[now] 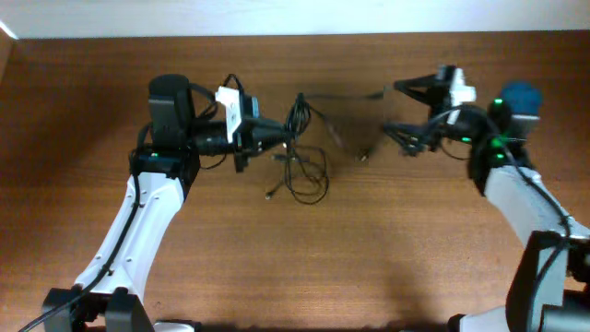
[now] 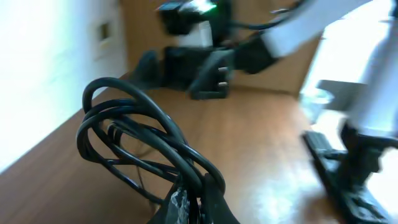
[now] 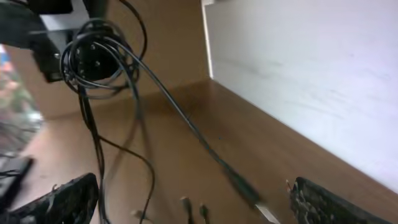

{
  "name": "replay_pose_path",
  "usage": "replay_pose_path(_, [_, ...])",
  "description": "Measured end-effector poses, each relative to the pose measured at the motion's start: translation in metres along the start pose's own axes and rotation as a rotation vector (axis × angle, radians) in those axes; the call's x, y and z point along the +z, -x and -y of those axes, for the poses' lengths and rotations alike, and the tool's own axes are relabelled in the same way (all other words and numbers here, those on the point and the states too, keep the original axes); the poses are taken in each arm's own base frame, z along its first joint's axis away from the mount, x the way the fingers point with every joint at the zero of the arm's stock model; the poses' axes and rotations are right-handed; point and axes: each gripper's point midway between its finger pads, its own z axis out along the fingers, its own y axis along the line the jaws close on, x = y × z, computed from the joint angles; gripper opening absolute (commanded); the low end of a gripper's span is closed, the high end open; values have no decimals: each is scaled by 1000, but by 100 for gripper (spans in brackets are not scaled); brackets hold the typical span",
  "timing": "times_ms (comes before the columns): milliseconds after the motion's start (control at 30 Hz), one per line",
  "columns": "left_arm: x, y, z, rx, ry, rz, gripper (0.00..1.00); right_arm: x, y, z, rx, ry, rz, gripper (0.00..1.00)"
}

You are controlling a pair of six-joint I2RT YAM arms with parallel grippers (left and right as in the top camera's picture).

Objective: Untangle cables

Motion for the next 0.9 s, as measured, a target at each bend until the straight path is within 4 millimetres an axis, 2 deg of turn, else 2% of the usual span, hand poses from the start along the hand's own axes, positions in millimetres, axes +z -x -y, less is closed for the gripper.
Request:
replay_pose_path(67, [2,7,16,39,-87,38,0,-13,1,-5,20,43,3,99])
replay_pose_path(133, [5,10,27,55,-146,60,0,-11,0,-12,32,82,0,99])
replay_pose_path(233, [18,12,41,68,-207,69,0,2,4,-26,-19,147,1,99])
replay_pose_path(333, [33,12,53,73,-254,65,0,23,9,-47,-98,231,5,99])
replay_pose_path(500, [40,-4,46,25,-261,54,0,39,9,-64,-123,296,4,99])
replay_pose_path(633, [40,-5,44,44,-262,58,0,49,9,-74,-104,333,-1,99])
replay_pose_path(700, [41,-3,46,63,-271,64,0,55,9,-81,-100,358,-3,99])
replay_pose_path(833, [56,-4,58,71,-312,59,0,60,10,-87,-118,375,0,100])
replay_pose_path(867, [59,-6,59,66,-320,56,0,60,11,-87,-119,375,1,81])
replay_pose_path(900, [62,-8,60,61,-325,53,0,60,11,-87,-119,375,0,58])
